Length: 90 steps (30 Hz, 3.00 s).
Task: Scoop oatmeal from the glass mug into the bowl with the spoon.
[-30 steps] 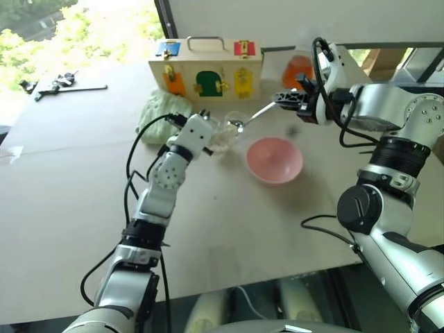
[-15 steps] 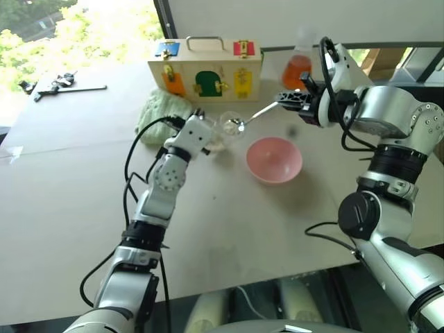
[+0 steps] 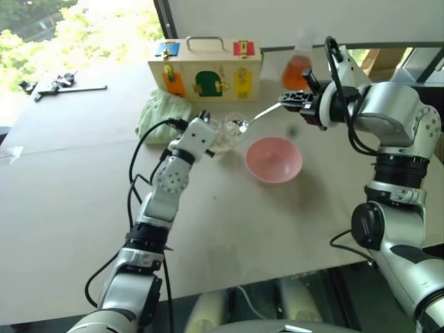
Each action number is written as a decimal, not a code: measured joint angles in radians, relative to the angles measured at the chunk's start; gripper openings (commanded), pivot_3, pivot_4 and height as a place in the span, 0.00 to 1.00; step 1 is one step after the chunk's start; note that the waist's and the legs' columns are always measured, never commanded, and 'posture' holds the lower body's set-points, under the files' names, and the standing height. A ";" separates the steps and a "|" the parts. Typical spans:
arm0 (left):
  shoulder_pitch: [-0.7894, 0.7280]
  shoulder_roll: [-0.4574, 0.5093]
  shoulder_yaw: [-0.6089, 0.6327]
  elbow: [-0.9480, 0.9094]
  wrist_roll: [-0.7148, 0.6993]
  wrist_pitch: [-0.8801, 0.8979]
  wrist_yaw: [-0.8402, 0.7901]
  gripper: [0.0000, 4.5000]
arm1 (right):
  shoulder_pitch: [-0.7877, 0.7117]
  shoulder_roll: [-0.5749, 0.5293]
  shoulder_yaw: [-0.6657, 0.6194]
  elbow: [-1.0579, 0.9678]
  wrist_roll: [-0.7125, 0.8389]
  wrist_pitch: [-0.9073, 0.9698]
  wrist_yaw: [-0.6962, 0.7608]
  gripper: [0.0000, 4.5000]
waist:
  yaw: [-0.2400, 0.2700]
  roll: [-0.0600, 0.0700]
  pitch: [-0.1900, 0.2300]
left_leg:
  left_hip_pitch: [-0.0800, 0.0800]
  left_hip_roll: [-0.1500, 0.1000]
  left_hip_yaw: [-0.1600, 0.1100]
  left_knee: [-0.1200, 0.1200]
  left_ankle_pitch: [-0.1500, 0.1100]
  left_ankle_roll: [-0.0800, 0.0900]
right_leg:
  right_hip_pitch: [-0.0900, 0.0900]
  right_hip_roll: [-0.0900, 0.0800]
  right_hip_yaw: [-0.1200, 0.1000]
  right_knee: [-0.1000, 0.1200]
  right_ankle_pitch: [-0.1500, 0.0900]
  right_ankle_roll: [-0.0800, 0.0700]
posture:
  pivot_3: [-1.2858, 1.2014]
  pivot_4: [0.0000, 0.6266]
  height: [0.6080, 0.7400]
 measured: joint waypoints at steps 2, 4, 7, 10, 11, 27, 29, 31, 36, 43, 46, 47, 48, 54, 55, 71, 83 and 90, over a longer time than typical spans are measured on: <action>0.000 0.001 0.000 0.000 0.002 -0.001 0.003 0.01 | 0.000 -0.001 0.000 -0.001 0.005 -0.005 -0.001 0.00 | 0.000 0.000 0.000 | 0.000 0.000 0.000 0.000 0.000 0.000 | 0.000 0.000 0.000 0.000 0.000 0.000 | 0.52 0.24 1.00; 0.000 0.003 0.000 0.003 0.004 -0.001 0.011 0.01 | 0.000 -0.002 0.000 -0.003 0.006 -0.008 -0.001 0.00 | 0.000 0.000 0.000 | 0.000 0.000 0.000 0.000 0.000 0.000 | 0.000 0.000 0.000 0.000 0.000 0.000 | 0.52 0.24 1.00; 0.000 0.007 0.000 0.011 0.010 -0.002 0.018 0.01 | 0.000 -0.004 0.000 -0.013 0.006 -0.009 -0.001 0.00 | 0.000 0.000 0.000 | 0.000 0.000 0.000 0.000 0.000 0.000 | 0.000 0.000 0.000 0.000 0.000 0.000 | 0.52 0.24 1.00; -0.002 0.014 0.001 0.019 0.011 -0.007 0.022 0.01 | 0.000 -0.003 0.000 -0.028 0.008 -0.011 -0.001 0.00 | 0.000 0.000 0.000 | 0.000 0.000 0.000 0.000 0.000 0.000 | 0.000 0.000 0.000 0.000 0.000 0.000 | 0.52 0.24 1.00; -0.002 0.016 0.001 0.020 0.011 -0.008 0.023 0.01 | 0.001 -0.003 0.000 -0.031 0.009 -0.012 -0.001 0.00 | 0.000 0.000 0.000 | 0.000 0.000 0.000 0.000 0.000 0.000 | 0.000 0.000 0.000 0.000 0.000 0.000 | 0.52 0.24 1.00; -0.015 0.044 0.021 0.064 0.000 -0.026 0.041 0.01 | 0.023 -0.015 -0.021 -0.062 0.010 -0.041 -0.001 0.00 | -0.001 0.000 0.000 | 0.001 0.000 0.001 0.000 0.000 0.000 | 0.000 0.001 0.001 0.000 0.000 0.000 | 0.52 0.24 1.00; -0.017 0.044 0.025 0.071 0.000 -0.029 0.041 0.01 | 0.024 -0.020 -0.025 -0.069 0.010 -0.045 0.000 0.00 | -0.001 0.000 0.000 | 0.001 0.000 0.001 0.000 0.000 0.000 | 0.000 0.001 0.001 0.000 0.000 0.000 | 0.52 0.24 1.00; -0.020 0.044 0.027 0.078 0.000 -0.035 0.041 0.01 | 0.026 -0.020 -0.032 -0.082 0.010 -0.050 0.003 0.00 | 0.000 0.000 0.000 | 0.001 0.000 0.001 0.000 0.000 0.000 | 0.000 0.001 0.001 0.000 0.000 0.000 | 0.52 0.24 1.00; -0.033 0.044 0.030 0.101 0.000 -0.048 0.041 0.01 | 0.042 -0.020 -0.047 -0.119 0.009 -0.057 0.010 0.00 | 0.000 0.000 0.000 | 0.001 0.000 0.001 0.000 0.000 0.000 | 0.000 0.001 0.001 0.000 0.000 0.000 | 0.52 0.24 1.00; -0.060 0.051 0.033 0.147 0.000 -0.068 0.041 0.01 | 0.147 -0.032 -0.088 -0.221 0.009 -0.089 0.008 0.00 | 0.000 0.000 0.000 | 0.001 0.000 0.001 0.000 0.000 0.000 | 0.000 0.001 0.002 0.000 0.000 0.000 | 0.52 0.24 1.00; -0.073 0.055 0.033 0.172 -0.001 -0.080 0.041 0.01 | 0.215 -0.017 -0.098 -0.312 0.009 -0.123 0.004 0.00 | 0.001 0.000 0.000 | 0.001 0.001 0.001 0.000 0.000 0.000 | 0.000 0.001 0.002 0.001 0.000 0.000 | 0.52 0.24 1.00; -0.079 0.057 0.033 0.183 0.000 -0.085 0.040 0.01 | 0.240 -0.009 -0.099 -0.340 0.009 -0.134 0.001 0.00 | 0.000 0.000 0.000 | 0.001 0.001 0.002 0.000 0.000 0.000 | 0.000 0.001 0.002 0.001 0.000 0.000 | 0.52 0.24 1.00; -0.082 0.058 0.033 0.190 -0.001 -0.089 0.040 0.01 | 0.259 -0.003 -0.099 -0.366 0.009 -0.147 0.001 0.00 | 0.000 0.000 0.000 | 0.001 0.001 0.002 0.000 0.000 0.000 | 0.000 0.001 0.002 0.001 0.000 0.000 | 0.52 0.24 1.00; -0.100 0.073 0.033 0.231 -0.001 -0.116 0.040 0.01 | 0.422 0.030 -0.082 -0.565 0.009 -0.249 0.010 0.00 | 0.001 0.000 0.000 | 0.001 0.001 0.001 0.000 0.000 0.000 | 0.000 0.001 0.002 0.000 0.000 0.000 | 0.52 0.24 1.00; -0.103 0.077 0.033 0.237 -0.001 -0.118 0.040 0.01 | 0.451 0.031 -0.076 -0.587 0.009 -0.261 0.011 0.00 | 0.000 0.000 0.000 | 0.001 0.001 0.002 0.000 0.000 0.000 | 0.000 0.001 0.002 0.001 0.000 0.000 | 0.52 0.24 1.00; -0.142 0.087 0.031 0.307 0.000 -0.153 0.032 0.01 | 0.861 -0.294 0.066 -0.803 0.009 -0.415 0.258 0.00 | 0.007 0.000 -0.001 | 0.002 0.000 0.002 0.001 0.000 0.001 | 0.001 0.003 0.002 0.000 0.000 0.000 | 0.52 0.24 1.00; -0.139 0.087 0.031 0.307 0.000 -0.154 0.029 0.01 | 0.911 -0.669 0.083 -0.789 -0.147 -0.284 0.711 0.00 | 0.026 -0.001 -0.001 | 0.002 0.001 0.003 0.002 -0.001 0.002 | 0.003 0.002 0.002 0.000 0.000 0.000 | 0.52 0.24 1.00; -0.137 0.085 0.032 0.305 -0.001 -0.154 0.030 0.01 | 0.807 -0.669 0.128 -0.787 -0.324 -0.316 0.809 0.00 | 0.034 -0.002 -0.001 | 0.002 0.001 0.003 0.003 -0.001 0.002 | 0.003 0.002 0.002 0.000 0.000 0.000 | 0.52 0.24 1.00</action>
